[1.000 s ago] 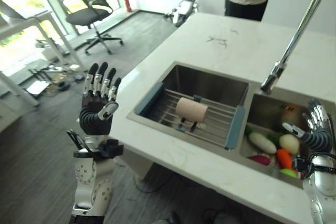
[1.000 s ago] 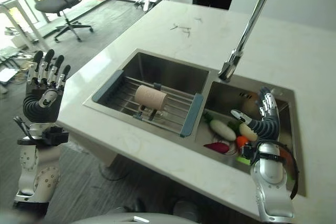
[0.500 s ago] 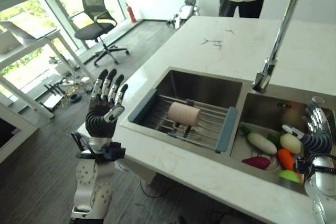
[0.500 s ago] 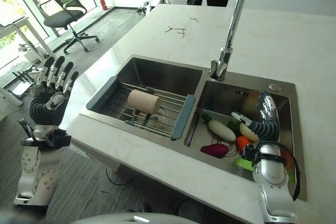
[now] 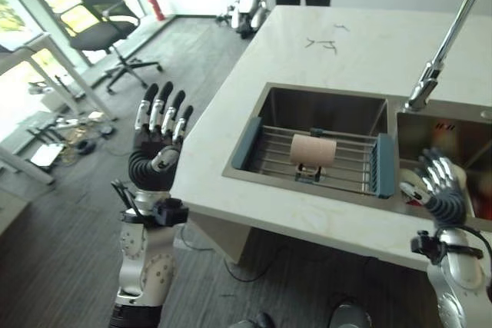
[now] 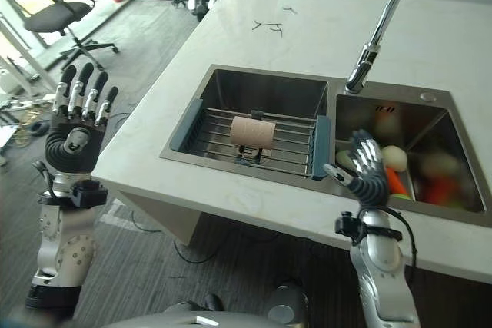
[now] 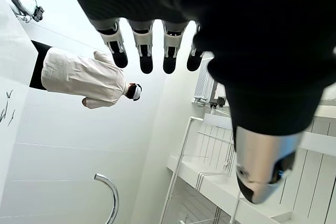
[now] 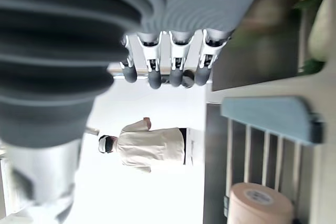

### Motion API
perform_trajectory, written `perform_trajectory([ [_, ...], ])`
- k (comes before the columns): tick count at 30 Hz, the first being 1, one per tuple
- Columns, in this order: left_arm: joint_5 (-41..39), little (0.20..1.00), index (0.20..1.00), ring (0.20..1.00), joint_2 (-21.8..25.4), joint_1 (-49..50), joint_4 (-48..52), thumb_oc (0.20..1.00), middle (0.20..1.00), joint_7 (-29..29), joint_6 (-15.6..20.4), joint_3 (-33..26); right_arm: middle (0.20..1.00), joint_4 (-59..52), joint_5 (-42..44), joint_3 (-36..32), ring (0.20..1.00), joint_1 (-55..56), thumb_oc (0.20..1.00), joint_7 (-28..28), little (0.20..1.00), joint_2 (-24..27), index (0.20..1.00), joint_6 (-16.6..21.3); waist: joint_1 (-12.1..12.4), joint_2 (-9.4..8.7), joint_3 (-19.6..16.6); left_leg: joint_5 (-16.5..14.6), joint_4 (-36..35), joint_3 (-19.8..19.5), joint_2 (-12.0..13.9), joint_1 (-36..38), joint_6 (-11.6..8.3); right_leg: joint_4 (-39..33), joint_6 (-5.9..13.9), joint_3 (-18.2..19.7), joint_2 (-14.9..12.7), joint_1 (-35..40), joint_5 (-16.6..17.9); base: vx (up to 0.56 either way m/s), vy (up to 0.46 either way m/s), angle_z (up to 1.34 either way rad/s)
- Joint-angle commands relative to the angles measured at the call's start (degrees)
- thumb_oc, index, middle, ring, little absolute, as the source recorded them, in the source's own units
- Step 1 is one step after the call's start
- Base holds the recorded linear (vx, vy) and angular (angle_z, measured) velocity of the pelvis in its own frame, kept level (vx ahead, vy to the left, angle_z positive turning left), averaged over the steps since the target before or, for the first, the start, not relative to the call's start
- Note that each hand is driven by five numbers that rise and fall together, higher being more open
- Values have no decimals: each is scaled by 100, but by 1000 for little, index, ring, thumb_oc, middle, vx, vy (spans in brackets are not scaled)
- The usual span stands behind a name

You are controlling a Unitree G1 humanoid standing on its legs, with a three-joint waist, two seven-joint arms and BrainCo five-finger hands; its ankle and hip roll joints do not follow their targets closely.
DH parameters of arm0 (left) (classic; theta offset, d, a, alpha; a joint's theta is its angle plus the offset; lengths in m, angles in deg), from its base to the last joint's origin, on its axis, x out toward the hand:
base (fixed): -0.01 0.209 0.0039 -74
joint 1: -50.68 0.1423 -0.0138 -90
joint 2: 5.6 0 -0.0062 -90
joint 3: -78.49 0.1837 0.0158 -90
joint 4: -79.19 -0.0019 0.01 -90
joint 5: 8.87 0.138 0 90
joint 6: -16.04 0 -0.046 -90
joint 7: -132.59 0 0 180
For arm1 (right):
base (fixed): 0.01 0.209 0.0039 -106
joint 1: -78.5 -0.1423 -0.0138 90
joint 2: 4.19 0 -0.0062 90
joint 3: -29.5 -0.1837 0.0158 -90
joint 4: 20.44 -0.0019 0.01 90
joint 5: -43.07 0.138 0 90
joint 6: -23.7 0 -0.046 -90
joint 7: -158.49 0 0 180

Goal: Place the dishes in the dishwasher.

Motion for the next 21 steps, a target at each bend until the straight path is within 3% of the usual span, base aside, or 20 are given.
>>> perform_trajectory([
  [1, 535, 1000, 1000, 1000, 172, -69, 538, 1000, 1000, -247, 176, -102, 1000, -36, -214, -339, 1000, -147, 1000, 171, 1000, 338, 1000, 362, -110, -100, -83, -318, 487, -988, 412, -460, -296, -1027, 305, 12, 97, 413, 529, 19, -67, 5],
  [4, 957, 1000, 1000, 1000, 136, -28, 518, 1000, 1000, -376, -41, -68, 1000, 49, -264, -305, 1000, -225, 1000, 158, 1000, 460, 1000, 319, -51, -92, -173, -308, 487, -929, 419, -441, -319, -1027, 323, -39, 113, 413, 476, 43, -87, 12],
  [6, 1350, 1000, 1000, 1000, 309, 37, 402, 1000, 1000, -412, -492, -178, 1000, -13, -407, -252, 1000, -308, 1000, 85, 1000, 530, 1000, 114, -27, -44, -269, -300, 487, -695, 571, -333, -363, -1027, 319, -205, 66, 511, 410, 99, -112, -4],
  [10, 2005, 1000, 1000, 1000, 633, 55, 338, 1000, 1000, -411, -672, -249, 1000, -106, -458, -269, 1000, -281, 1000, -17, 1000, 670, 1000, -37, -73, 4, -292, -296, 487, -522, 693, -223, -408, -1027, 305, -268, 77, 586, 339, 53, -66, 1],
  [13, 2675, 1000, 1000, 1000, 987, -20, 264, 1000, 1000, -504, -582, -286, 1000, -31, -363, -325, 1000, -312, 1000, -90, 1000, 794, 1000, -61, -117, 44, -294, -332, 487, -418, 782, -118, -462, -1027, 336, -299, 50, 634, 284, 33, -63, 0],
  [21, 3323, 1000, 1000, 1000, 2104, -823, -38, 1000, 1000, -55, -1088, 137, 1000, 110, -201, -237, 1000, -524, 1000, -235, 1000, 1179, 1000, -160, -338, 189, -369, -351, 487, -295, 869, -23, -490, -1027, 348, -205, 130, 635, 255, 20, -29, -1],
])
